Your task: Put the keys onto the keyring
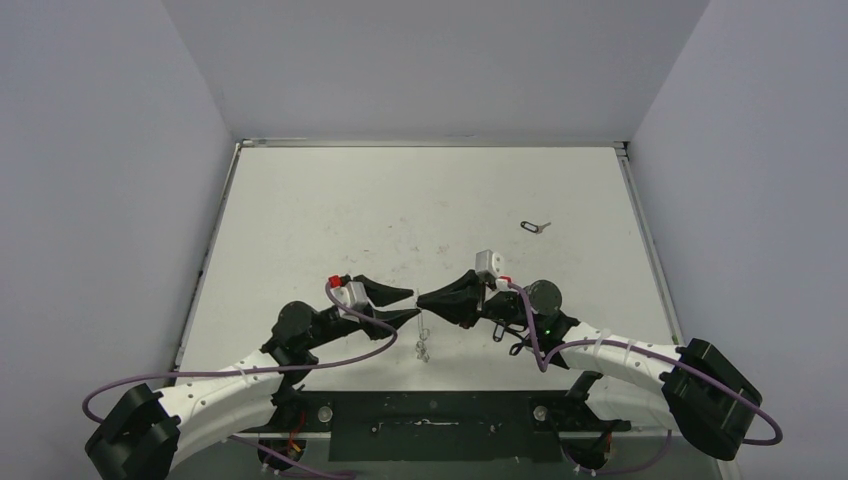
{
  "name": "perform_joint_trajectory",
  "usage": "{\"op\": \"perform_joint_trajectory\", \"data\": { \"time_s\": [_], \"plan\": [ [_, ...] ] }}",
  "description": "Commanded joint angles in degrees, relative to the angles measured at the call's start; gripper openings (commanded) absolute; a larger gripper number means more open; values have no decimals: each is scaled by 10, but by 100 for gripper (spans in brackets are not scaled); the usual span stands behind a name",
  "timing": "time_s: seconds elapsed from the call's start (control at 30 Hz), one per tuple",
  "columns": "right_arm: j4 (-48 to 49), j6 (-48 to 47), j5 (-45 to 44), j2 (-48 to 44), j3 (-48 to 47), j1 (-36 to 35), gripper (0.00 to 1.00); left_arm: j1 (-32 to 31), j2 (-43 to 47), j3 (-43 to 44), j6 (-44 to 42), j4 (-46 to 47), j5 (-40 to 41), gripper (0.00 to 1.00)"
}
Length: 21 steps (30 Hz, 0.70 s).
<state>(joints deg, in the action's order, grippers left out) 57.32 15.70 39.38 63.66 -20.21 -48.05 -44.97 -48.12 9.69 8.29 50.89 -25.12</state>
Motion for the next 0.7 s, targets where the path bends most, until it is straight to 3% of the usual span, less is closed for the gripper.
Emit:
{"op": "perform_joint_trajectory", "data": {
  "time_s": [0.0,0.3,0.4,0.53,0.67],
  "plan": [
    [50,0,4,1,1,-5,0,-3,8,-1,4,52,-4,39],
    [48,-1,-5,-4,6,-5,0,-9,3,-4,8,56,-19,44],
    [47,-1,-6,-3,6,-6,0,-9,-4,-3,8,62,-18,38],
    [47,-1,-5,-2,7,-8,0,-9,-23,1,7,74,-20,22],
    [46,-5,-7,0,9,-8,0,-10,-41,4,12,97,-24,22]
  ]
}}
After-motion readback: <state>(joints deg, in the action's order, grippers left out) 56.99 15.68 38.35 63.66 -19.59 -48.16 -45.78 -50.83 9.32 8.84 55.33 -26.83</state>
